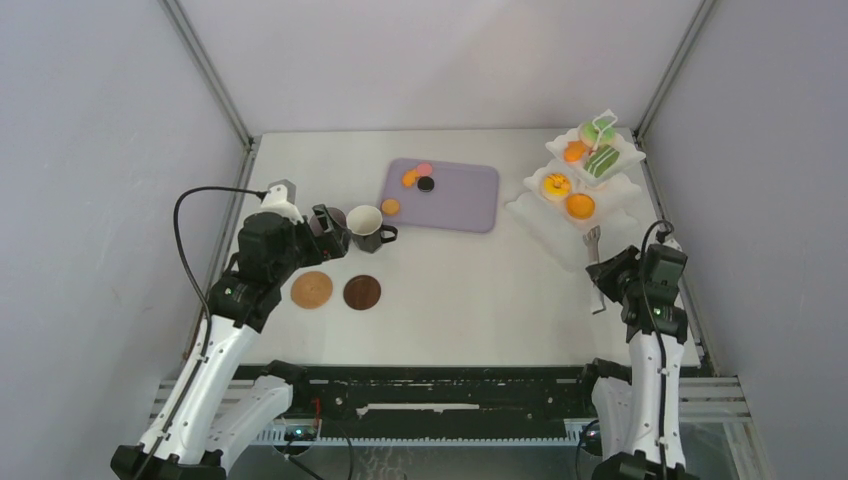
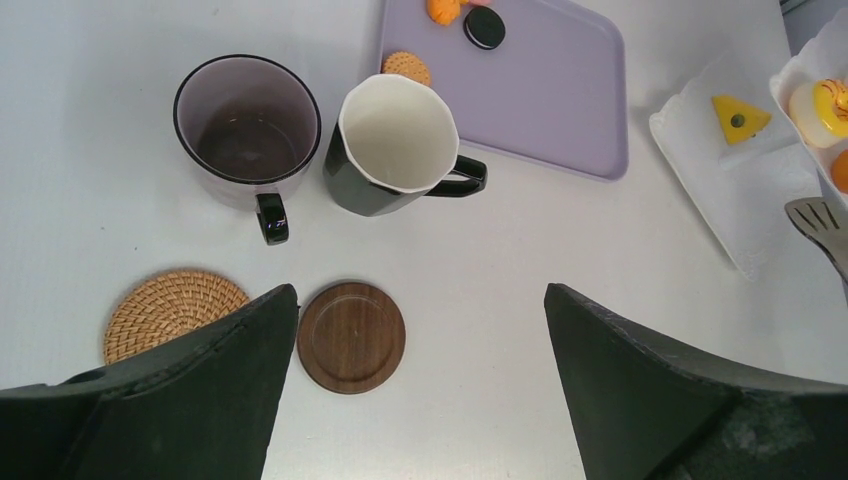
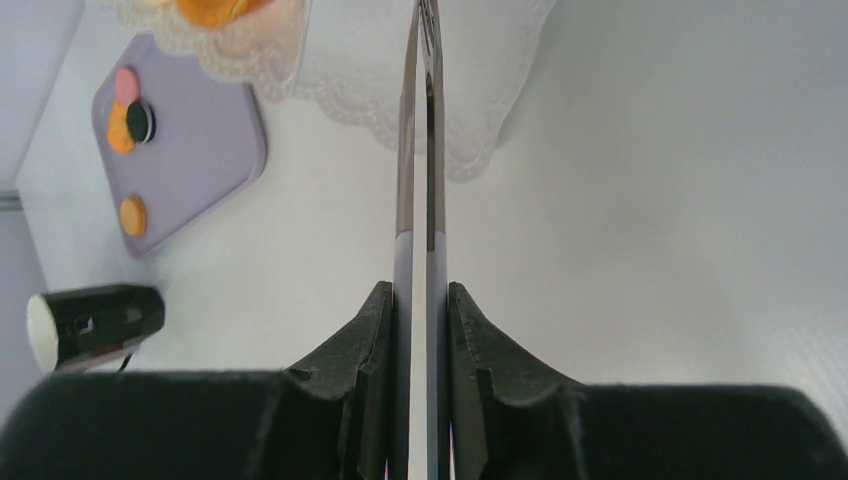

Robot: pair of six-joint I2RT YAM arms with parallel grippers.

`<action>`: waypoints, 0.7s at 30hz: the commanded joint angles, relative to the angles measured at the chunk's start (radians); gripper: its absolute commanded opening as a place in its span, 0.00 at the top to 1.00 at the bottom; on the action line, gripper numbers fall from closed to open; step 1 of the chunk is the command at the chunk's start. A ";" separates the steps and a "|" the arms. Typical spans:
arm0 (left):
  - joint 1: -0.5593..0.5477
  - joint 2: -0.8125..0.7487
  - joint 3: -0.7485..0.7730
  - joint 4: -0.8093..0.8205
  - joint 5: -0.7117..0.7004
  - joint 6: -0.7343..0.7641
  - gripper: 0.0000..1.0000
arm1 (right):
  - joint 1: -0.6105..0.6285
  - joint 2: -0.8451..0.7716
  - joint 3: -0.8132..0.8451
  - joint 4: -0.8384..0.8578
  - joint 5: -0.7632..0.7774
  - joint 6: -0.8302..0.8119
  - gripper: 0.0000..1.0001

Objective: Serve the afternoon tea

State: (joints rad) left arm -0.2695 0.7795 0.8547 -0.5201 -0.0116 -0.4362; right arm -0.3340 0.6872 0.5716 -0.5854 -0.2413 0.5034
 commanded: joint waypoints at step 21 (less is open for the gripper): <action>0.006 -0.011 0.031 0.039 0.034 0.001 0.03 | 1.077 0.242 0.295 0.028 0.417 0.002 0.85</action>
State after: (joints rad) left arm -0.2695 0.7765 0.8547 -0.5194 0.0051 -0.4438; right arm 0.6178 0.7521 0.7059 -0.7040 -0.0547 0.6128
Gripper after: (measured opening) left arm 0.973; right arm 0.280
